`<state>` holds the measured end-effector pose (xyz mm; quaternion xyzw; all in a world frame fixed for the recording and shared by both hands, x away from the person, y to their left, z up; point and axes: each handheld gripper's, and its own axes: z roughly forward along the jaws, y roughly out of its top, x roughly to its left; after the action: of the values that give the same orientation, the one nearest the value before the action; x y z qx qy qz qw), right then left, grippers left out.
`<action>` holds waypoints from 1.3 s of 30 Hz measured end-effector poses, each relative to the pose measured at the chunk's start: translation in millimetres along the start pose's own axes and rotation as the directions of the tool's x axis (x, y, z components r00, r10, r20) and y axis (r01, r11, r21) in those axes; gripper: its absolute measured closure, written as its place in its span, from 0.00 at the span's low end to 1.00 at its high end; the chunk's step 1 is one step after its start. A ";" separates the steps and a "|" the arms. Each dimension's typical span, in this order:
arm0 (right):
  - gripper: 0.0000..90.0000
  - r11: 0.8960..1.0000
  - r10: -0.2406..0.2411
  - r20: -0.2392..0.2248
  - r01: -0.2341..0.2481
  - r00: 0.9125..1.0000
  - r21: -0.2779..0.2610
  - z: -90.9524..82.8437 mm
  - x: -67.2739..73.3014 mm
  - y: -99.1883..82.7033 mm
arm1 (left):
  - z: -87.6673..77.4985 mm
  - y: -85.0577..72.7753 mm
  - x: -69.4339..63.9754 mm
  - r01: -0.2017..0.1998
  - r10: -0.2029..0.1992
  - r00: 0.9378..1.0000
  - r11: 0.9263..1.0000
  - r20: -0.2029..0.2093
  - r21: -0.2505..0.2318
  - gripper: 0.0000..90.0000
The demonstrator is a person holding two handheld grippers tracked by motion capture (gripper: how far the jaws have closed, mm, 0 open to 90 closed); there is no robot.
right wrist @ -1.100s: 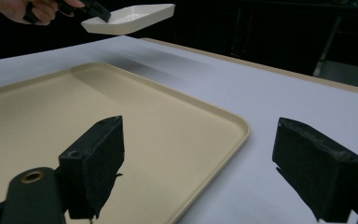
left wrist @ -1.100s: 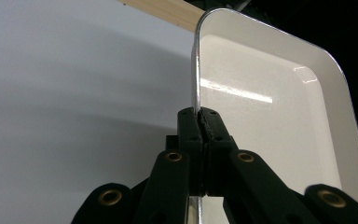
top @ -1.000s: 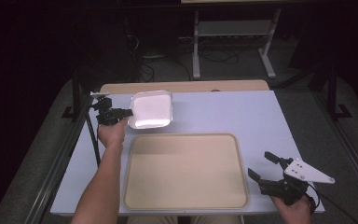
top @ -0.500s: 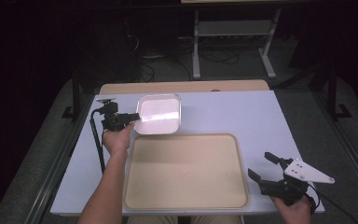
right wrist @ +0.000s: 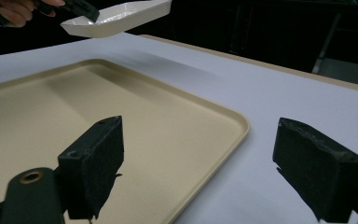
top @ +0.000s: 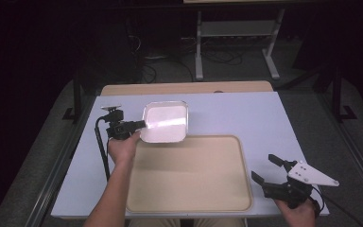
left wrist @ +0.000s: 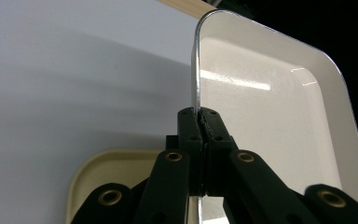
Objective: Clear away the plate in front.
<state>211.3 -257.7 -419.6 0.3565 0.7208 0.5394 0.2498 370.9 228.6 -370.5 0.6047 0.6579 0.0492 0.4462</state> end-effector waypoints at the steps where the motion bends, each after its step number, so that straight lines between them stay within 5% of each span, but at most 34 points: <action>1: 0.17 1.000 0.001 0.001 -0.001 1.000 0.001 0.1 -0.2 -0.1 | -0.4 -3.6 0.8 -0.004 0.003 1.000 1.000 0.011 0.005 0.99; 22: 0.17 1.000 -0.005 0.009 0.005 1.000 0.009 0.2 1.5 0.6 | -3.7 -38.7 -5.1 -0.002 0.002 1.000 1.000 0.021 0.002 0.99; 39: 0.17 0.999 -0.024 0.006 0.024 1.000 0.023 1.9 4.1 0.8 | 2.4 -92.6 -8.6 -0.010 0.009 1.000 0.999 0.007 0.036 0.99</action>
<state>210.3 -253.2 -419.3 0.3521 0.7305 0.5269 0.2543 301.6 195.8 -423.4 0.6160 0.6543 0.0372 0.4371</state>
